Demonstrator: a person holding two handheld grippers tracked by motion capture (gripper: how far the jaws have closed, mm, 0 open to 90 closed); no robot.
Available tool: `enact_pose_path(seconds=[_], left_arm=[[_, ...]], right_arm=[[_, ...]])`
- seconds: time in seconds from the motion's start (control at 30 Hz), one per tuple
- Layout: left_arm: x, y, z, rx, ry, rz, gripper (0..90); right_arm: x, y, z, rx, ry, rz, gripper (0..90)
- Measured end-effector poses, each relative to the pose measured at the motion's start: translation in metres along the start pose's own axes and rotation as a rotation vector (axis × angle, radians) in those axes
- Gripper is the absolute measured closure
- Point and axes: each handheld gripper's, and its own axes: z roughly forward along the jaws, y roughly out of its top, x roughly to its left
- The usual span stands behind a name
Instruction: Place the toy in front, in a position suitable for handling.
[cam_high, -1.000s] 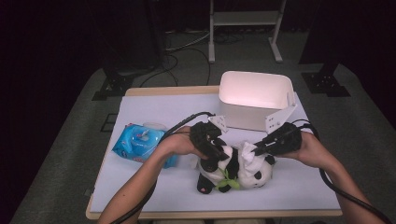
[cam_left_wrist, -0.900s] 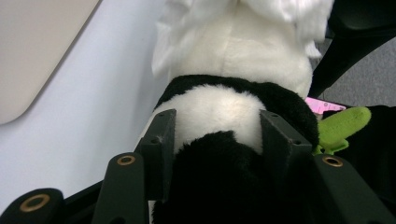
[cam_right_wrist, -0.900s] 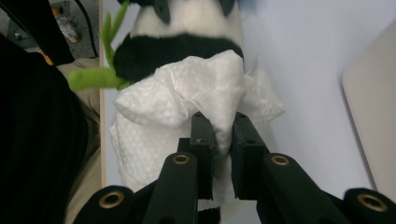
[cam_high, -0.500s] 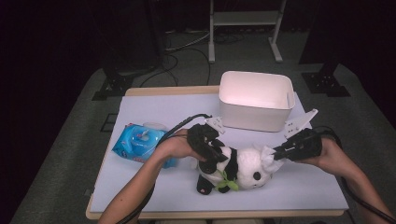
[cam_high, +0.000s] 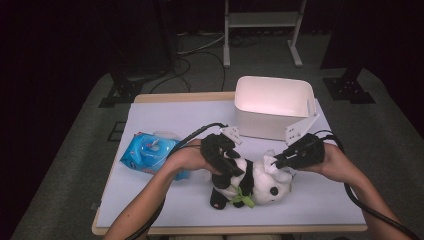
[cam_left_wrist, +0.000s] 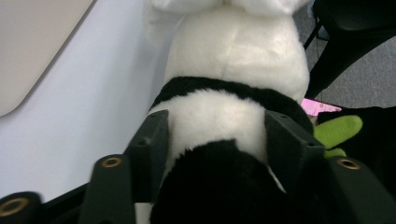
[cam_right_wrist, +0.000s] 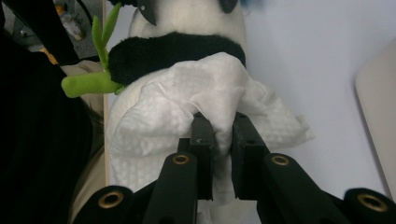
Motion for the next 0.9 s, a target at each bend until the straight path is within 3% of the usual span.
enact_pose_path(seconds=[0.2,0.43,0.47,0.67,0.77,0.9], left_arm=[[0.004,0.007,0.012,0.091,-0.006,-0.005,25.7],[0.007,0.012,0.031,0.132,-0.045,-0.004,19.0],[0.007,0.013,0.032,0.129,-0.05,-0.004,19.4],[0.009,0.012,0.025,0.085,-0.044,0.035,44.1],[0.009,0.015,0.021,0.079,-0.03,0.042,46.3],[0.011,0.024,0.013,0.063,0.023,0.074,47.1]], right_arm=[[0.001,-0.001,0.005,-0.004,0.003,0.014,80.3],[0.0,-0.005,0.01,-0.016,0.027,0.017,80.3],[0.0,-0.006,0.01,-0.019,0.028,0.023,80.3],[-0.004,-0.011,0.006,-0.044,0.017,0.033,80.3],[-0.007,-0.012,0.0,-0.053,0.004,0.041,80.3],[-0.014,-0.009,-0.009,-0.056,-0.01,0.047,80.3]])
